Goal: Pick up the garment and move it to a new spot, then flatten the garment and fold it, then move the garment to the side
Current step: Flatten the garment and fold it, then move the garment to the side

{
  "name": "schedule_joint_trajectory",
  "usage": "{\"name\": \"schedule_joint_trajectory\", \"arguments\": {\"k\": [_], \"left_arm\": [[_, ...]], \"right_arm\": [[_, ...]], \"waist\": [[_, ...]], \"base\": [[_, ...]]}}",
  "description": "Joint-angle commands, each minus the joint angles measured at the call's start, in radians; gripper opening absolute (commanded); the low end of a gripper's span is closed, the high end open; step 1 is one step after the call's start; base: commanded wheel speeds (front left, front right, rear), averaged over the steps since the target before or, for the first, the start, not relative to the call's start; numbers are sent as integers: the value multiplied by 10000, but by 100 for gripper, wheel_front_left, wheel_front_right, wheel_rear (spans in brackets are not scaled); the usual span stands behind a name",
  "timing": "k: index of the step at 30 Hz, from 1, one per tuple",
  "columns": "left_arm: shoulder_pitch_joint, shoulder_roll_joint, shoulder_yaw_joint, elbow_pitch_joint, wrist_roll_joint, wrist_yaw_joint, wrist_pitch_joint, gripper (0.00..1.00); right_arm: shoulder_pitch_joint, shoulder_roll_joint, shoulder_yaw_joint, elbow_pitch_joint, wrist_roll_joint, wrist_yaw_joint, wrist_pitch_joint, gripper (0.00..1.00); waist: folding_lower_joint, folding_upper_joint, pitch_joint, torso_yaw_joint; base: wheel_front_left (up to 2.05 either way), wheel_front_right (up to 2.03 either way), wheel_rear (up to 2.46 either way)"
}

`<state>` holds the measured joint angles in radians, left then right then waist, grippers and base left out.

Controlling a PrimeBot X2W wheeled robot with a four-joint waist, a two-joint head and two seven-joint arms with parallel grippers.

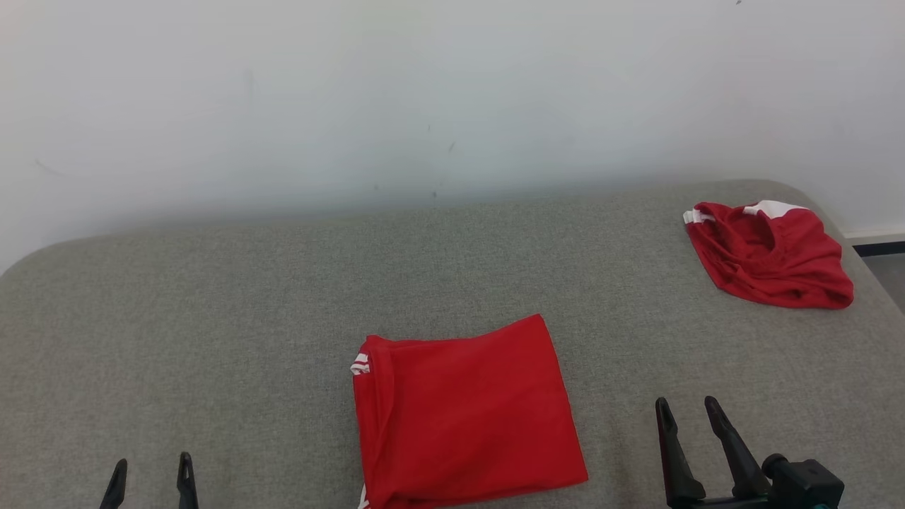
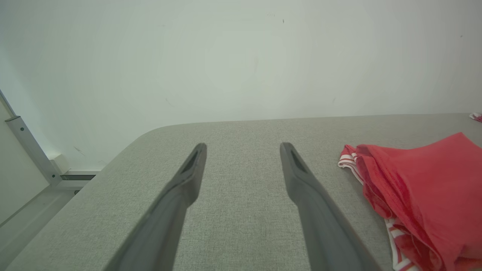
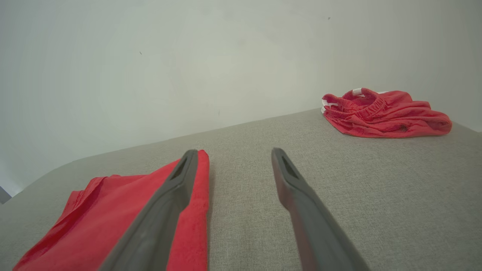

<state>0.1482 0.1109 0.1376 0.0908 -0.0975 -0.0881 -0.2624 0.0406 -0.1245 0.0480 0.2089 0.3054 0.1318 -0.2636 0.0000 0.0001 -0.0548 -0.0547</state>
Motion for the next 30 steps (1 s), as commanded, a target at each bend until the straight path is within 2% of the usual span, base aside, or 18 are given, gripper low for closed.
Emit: {"name": "schedule_joint_trajectory", "arguments": {"k": [1, 30], "left_arm": [[121, 15, -1, 14, 84, -25, -31, 100], [110, -99, 115, -21, 271, -85, -31, 100]], "right_arm": [[16, -43, 33, 16, -71, -22, -6, 100], [-94, -100, 68, 134, -265, -22, -5, 100]], "waist": [[0, -1, 6, 8], [0, -1, -10, 46]], "base": [[0, 0, 0], [0, 0, 0]]}}
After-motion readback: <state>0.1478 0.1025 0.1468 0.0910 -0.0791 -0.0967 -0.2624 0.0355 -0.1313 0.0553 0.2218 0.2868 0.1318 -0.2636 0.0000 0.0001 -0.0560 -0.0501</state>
